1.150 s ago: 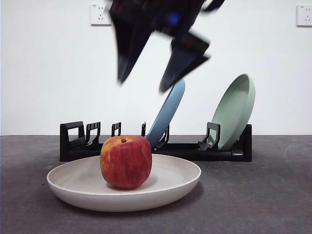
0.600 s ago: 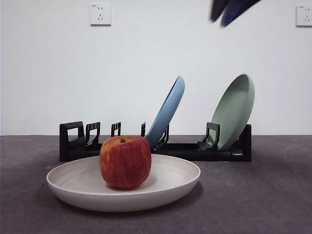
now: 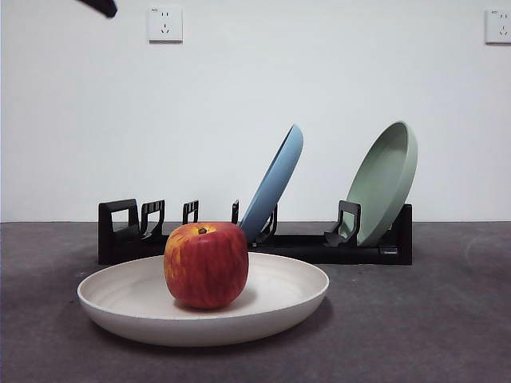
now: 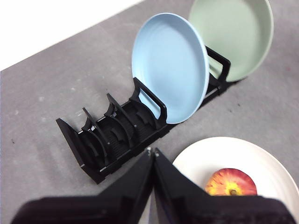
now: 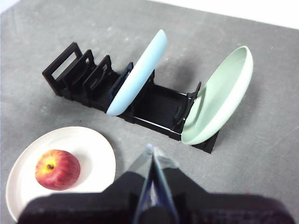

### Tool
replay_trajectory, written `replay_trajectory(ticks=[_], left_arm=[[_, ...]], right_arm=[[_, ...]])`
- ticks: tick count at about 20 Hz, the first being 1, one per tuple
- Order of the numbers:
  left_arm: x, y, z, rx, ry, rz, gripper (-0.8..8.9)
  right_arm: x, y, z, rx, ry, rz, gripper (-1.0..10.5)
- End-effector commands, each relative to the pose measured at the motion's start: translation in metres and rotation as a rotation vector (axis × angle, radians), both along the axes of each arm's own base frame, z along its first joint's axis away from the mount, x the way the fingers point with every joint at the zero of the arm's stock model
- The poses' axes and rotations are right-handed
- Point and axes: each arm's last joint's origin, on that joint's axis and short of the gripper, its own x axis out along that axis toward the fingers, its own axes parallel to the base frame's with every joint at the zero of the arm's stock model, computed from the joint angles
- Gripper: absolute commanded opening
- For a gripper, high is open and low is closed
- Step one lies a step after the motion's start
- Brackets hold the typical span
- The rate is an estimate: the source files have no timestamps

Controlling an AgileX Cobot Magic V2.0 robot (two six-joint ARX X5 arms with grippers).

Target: Take the yellow plate from the plate rack,put the plate on the table,take the apple from the table,put the apple in the plate

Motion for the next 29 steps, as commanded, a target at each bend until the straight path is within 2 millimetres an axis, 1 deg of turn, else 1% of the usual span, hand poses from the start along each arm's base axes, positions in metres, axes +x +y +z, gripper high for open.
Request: replay_trajectory(ticks=[1, 4, 7, 9, 10, 13, 15, 17, 25, 27, 29], left_arm=[[-0.007, 0.007, -0.02, -0.06, -0.026, 0.029, -0.09], [-0.023, 0.018, -0.046, -0.141, -0.092, 0.07, -0.09], [-0.038, 0.028, -0.069, -0.182, -0.133, 0.113, -0.09], [-0.046, 0.034, -0.083, -0.191, -0.153, 0.128, -0.09], [-0.05, 0.036, -0.087, -0.203, -0.158, 0.13, -0.09], [-0.054, 0.039, -0.087, -0.236, -0.16, 0.134, -0.09], [-0.054, 0.038, -0.088, -0.24, -0.146, 0.138, -0.02], [-0.052, 0.037, -0.09, -0.229, -0.131, 0.14, -0.02], [-0.051, 0.036, -0.092, -0.215, -0.116, 0.141, -0.02], [-0.055, 0.039, -0.093, -0.202, -0.1, 0.148, -0.02], [-0.062, 0.046, -0.089, -0.219, -0.132, 0.16, -0.02]], right_arm=[[-0.008, -0.004, -0.022, 0.035, -0.031, -0.015, -0.2], [-0.019, -0.01, -0.057, 0.088, -0.054, -0.082, -0.2], [-0.029, -0.015, -0.091, 0.127, -0.073, -0.112, -0.2], [-0.036, -0.02, -0.109, 0.139, -0.093, -0.155, -0.2], [-0.039, -0.021, -0.114, 0.147, -0.094, -0.16, -0.2], [-0.042, -0.022, -0.115, 0.168, -0.086, -0.17, -0.2], [-0.042, -0.022, -0.116, 0.235, -0.055, -0.205, -0.2], [-0.042, -0.022, -0.116, 0.235, -0.054, -0.203, 0.0], [-0.042, -0.022, -0.116, 0.235, -0.054, -0.203, 0.0], [-0.042, -0.022, -0.116, 0.235, -0.054, -0.203, 0.0], [-0.042, -0.022, -0.116, 0.235, -0.054, -0.203, 0.0]])
